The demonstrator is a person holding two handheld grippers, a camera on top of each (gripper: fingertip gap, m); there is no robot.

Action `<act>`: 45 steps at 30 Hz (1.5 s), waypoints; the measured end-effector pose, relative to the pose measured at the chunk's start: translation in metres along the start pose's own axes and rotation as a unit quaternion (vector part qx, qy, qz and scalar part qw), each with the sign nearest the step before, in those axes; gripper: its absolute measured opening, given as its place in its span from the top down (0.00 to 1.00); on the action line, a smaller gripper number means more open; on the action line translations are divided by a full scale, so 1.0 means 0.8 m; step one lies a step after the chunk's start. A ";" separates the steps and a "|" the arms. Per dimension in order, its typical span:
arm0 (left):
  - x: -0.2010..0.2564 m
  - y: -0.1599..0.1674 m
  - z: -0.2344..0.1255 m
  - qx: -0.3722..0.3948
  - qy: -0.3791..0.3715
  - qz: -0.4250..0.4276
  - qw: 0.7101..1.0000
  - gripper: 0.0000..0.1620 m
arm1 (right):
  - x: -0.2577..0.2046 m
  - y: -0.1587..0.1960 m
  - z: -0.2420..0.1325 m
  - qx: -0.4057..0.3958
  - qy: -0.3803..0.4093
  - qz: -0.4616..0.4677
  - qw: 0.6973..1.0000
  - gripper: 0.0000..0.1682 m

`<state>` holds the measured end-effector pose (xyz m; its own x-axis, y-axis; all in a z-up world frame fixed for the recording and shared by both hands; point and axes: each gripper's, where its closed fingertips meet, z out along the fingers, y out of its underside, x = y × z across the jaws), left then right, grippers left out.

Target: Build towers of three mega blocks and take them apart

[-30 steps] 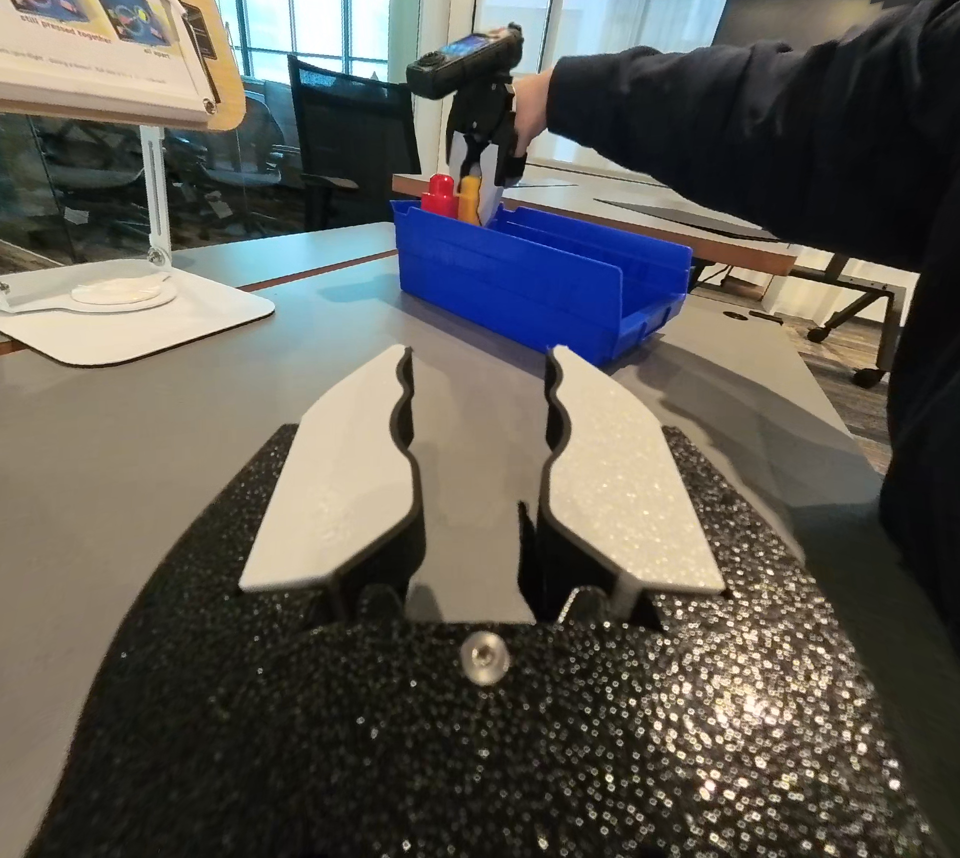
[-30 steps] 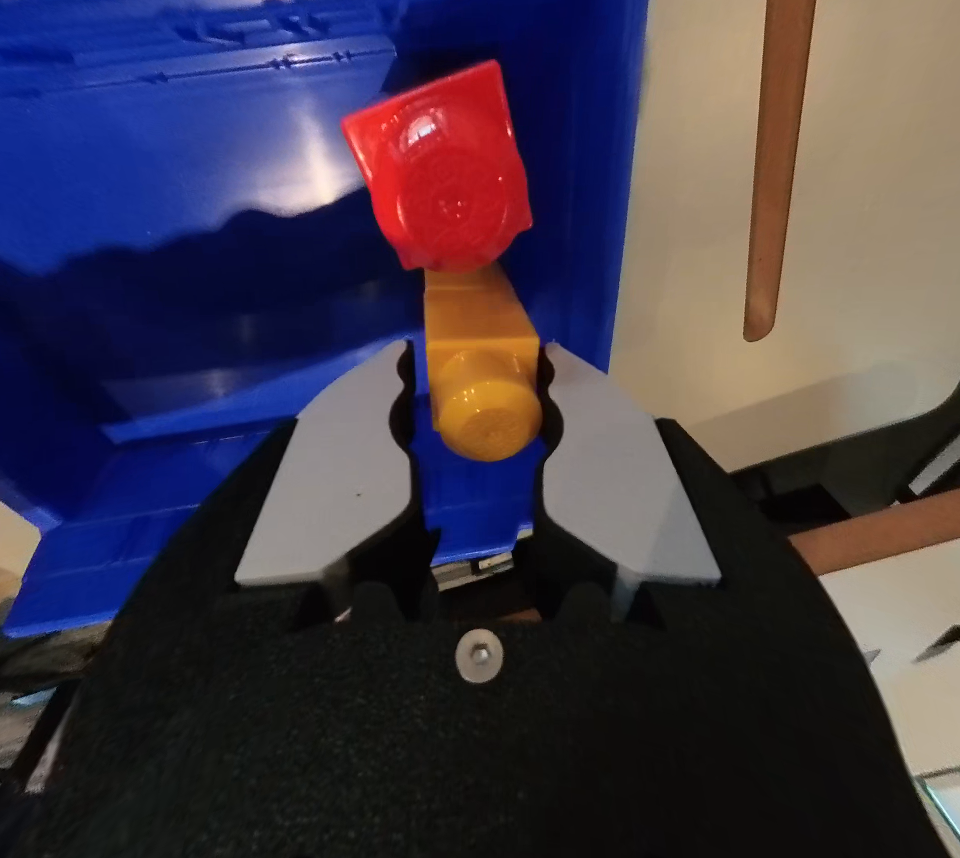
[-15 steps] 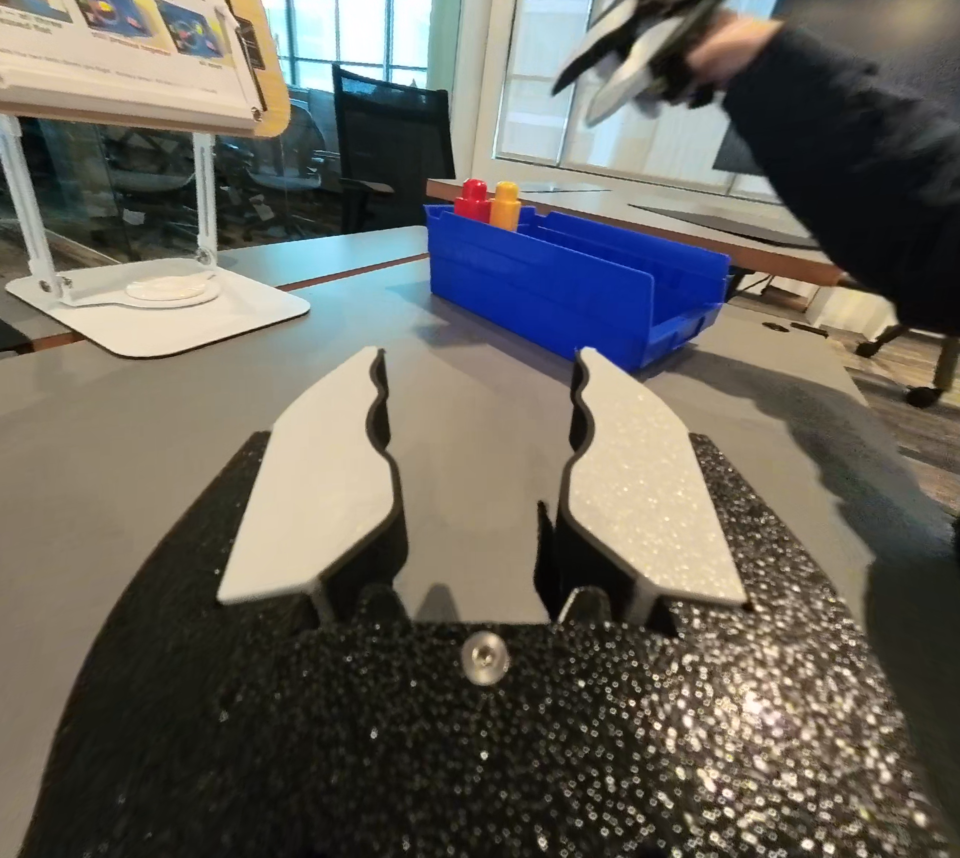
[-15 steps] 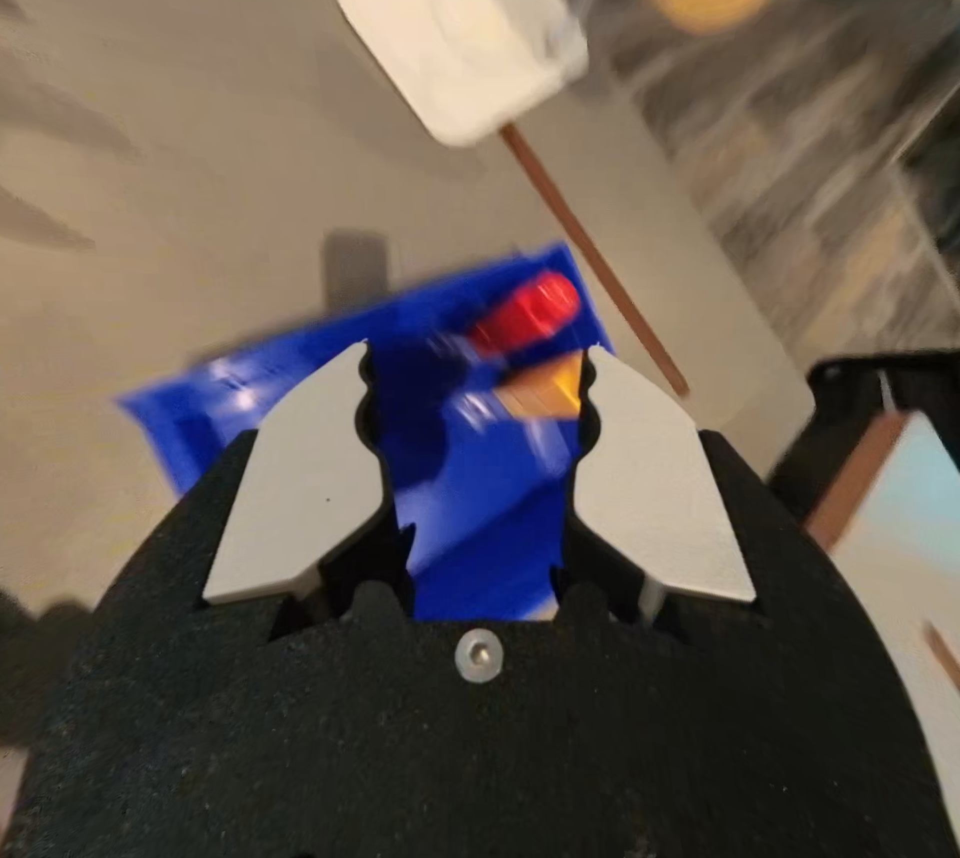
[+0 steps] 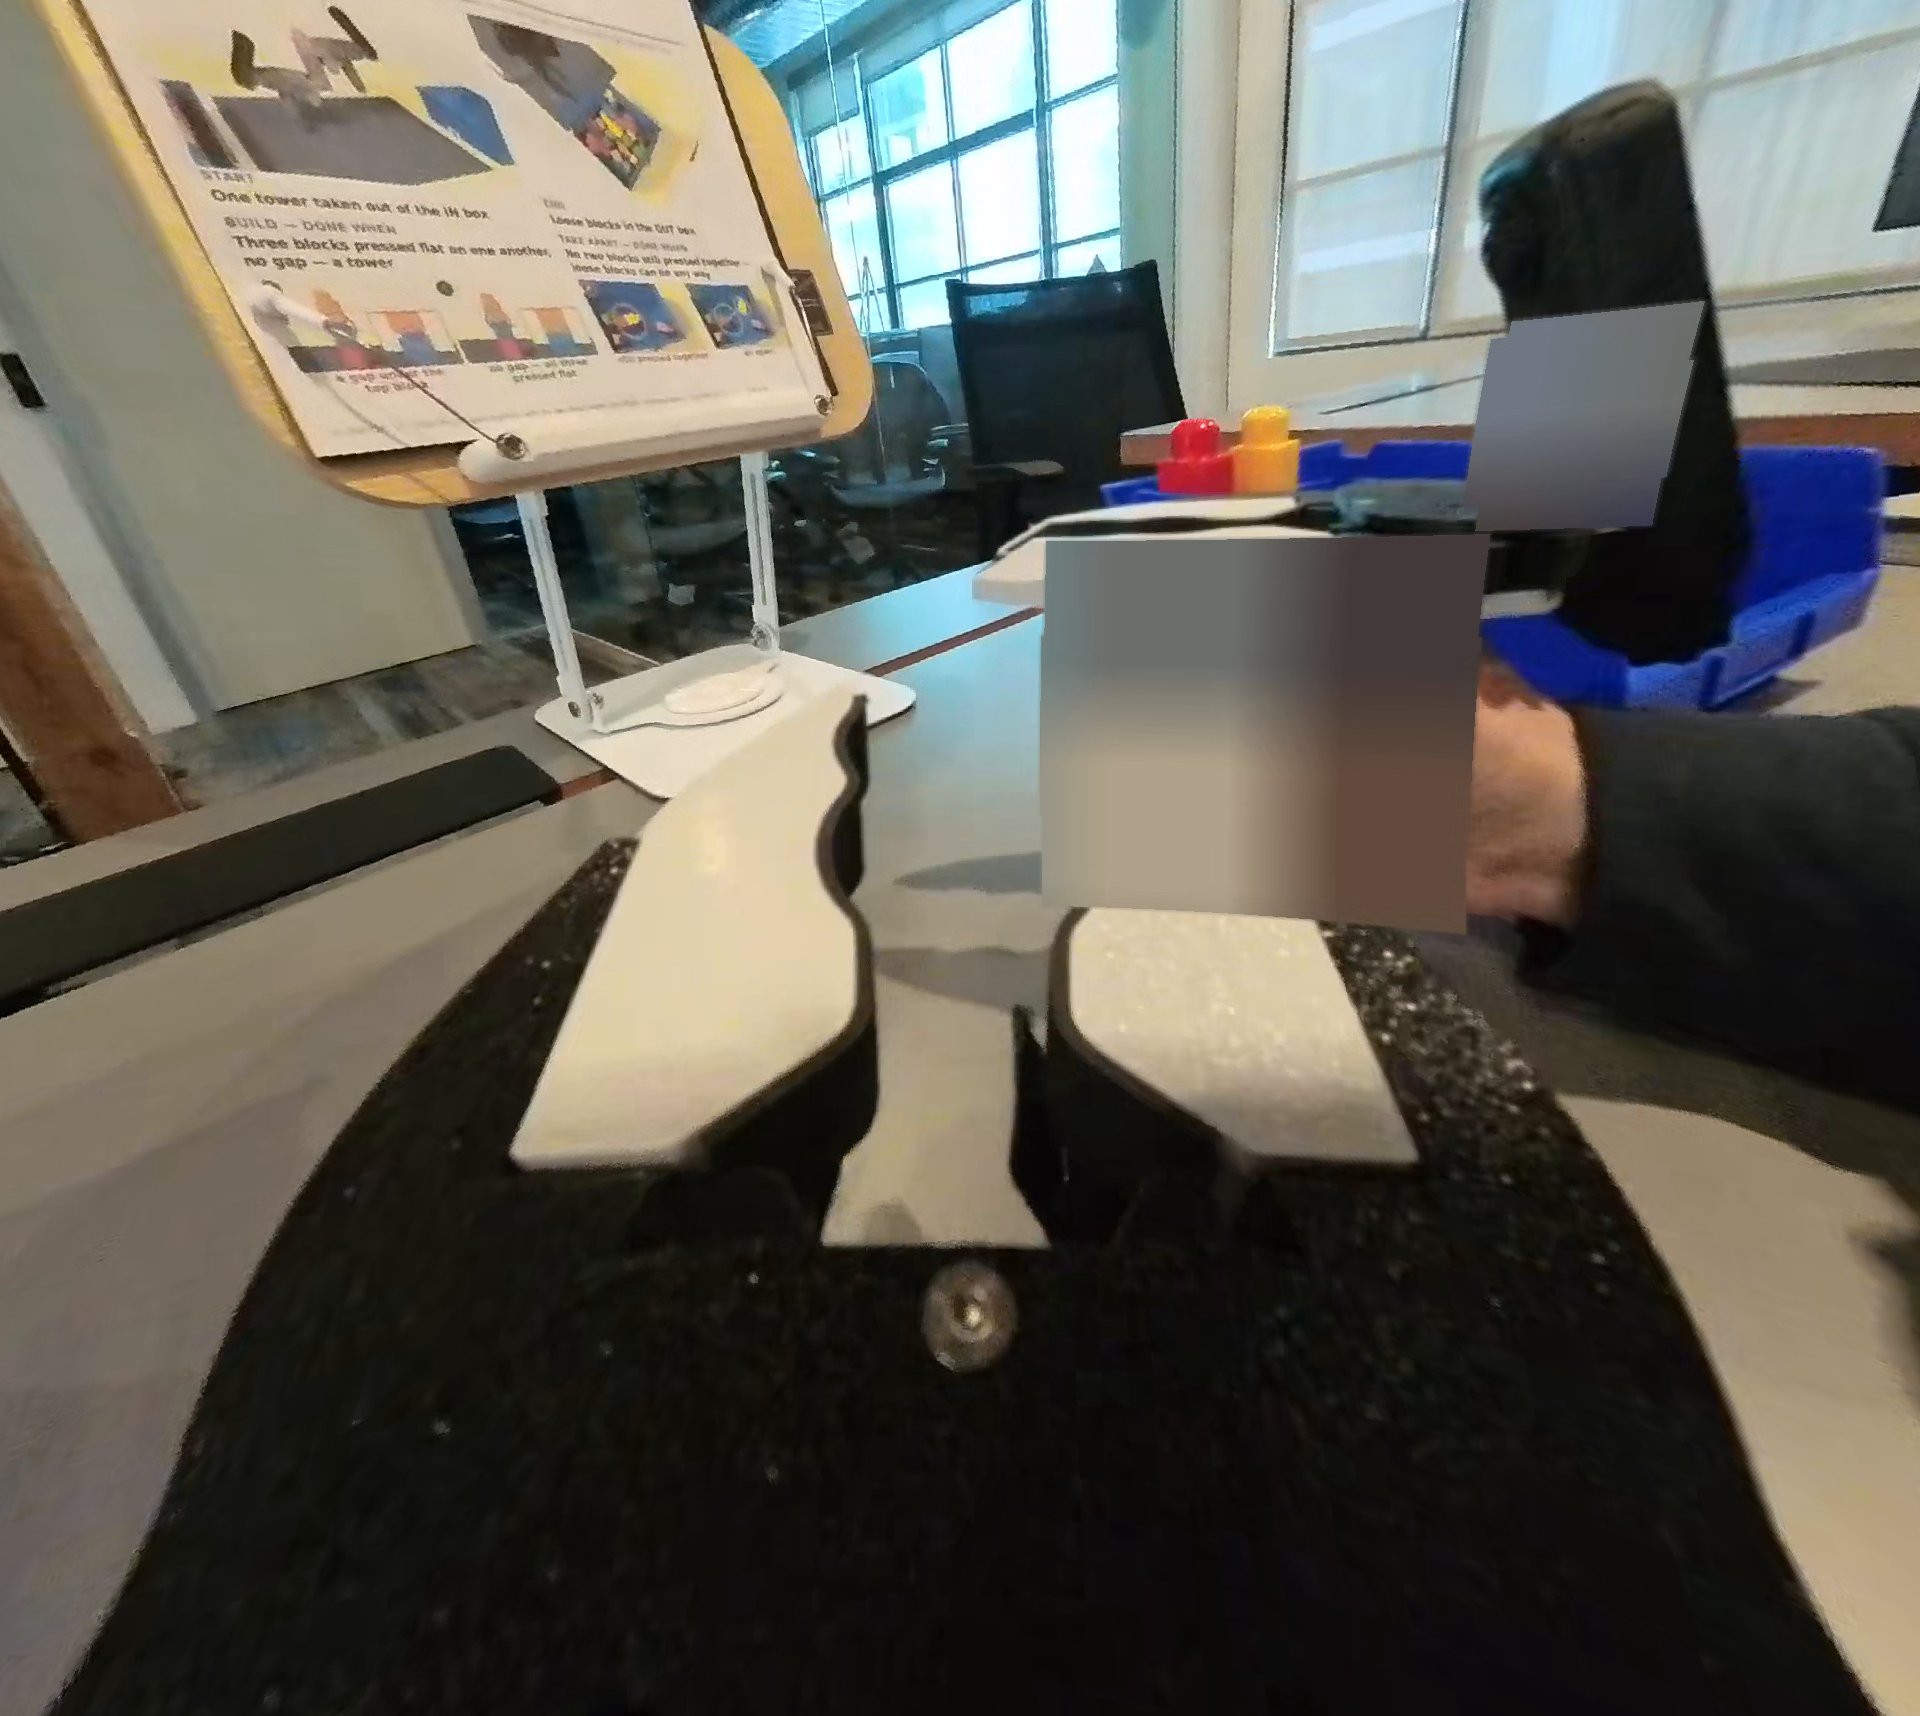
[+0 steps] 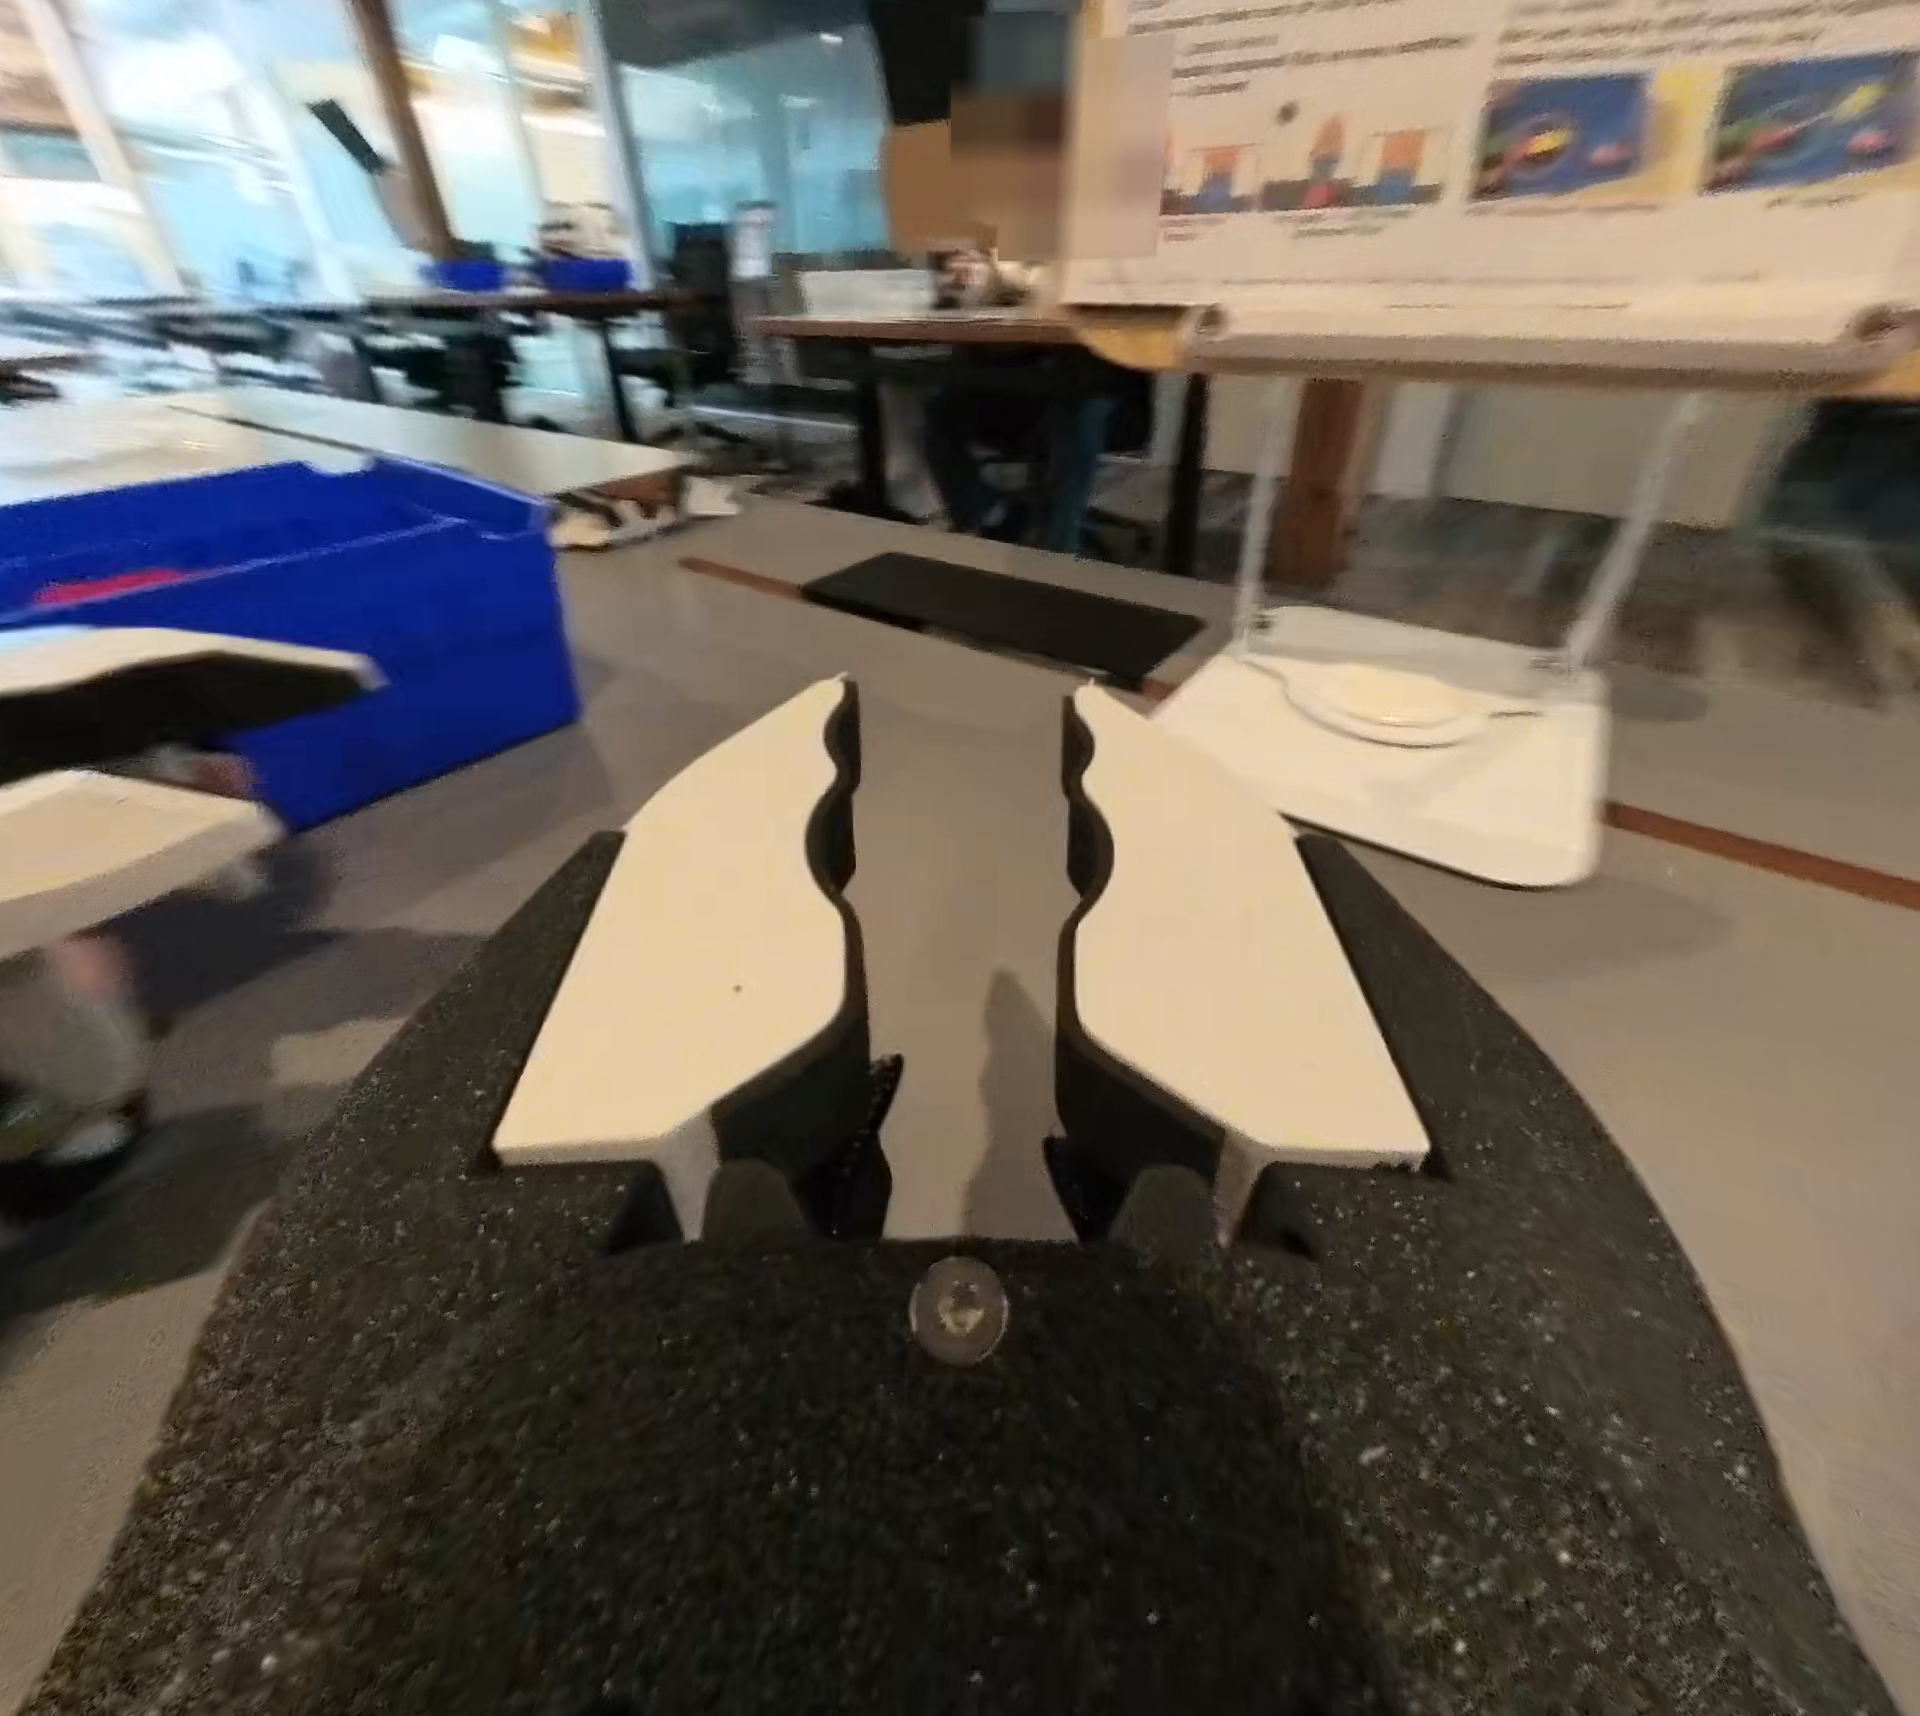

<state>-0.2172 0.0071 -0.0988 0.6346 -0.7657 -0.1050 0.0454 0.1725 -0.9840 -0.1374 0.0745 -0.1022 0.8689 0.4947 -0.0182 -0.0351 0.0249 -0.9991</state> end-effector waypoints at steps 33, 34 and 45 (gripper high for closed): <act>-0.196 -0.075 -0.210 -0.480 0.040 0.223 0.848 0.67 | -0.032 0.005 -0.027 0.059 -0.040 -0.034 0.997 0.76; -0.217 -0.056 -0.227 -0.533 0.065 0.220 0.815 0.65 | -0.034 0.005 -0.027 0.058 -0.042 -0.037 0.997 0.76; -0.300 0.061 -0.299 -0.754 0.195 0.210 0.591 0.59 | -0.052 0.012 -0.019 0.038 -0.057 -0.079 0.994 0.75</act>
<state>-0.5517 0.0514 -0.1564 0.1071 -0.9868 -0.1217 -0.9786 -0.1263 0.1626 -0.1659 0.0409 -0.1120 0.8047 0.5750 0.1477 0.0559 0.1744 -0.9831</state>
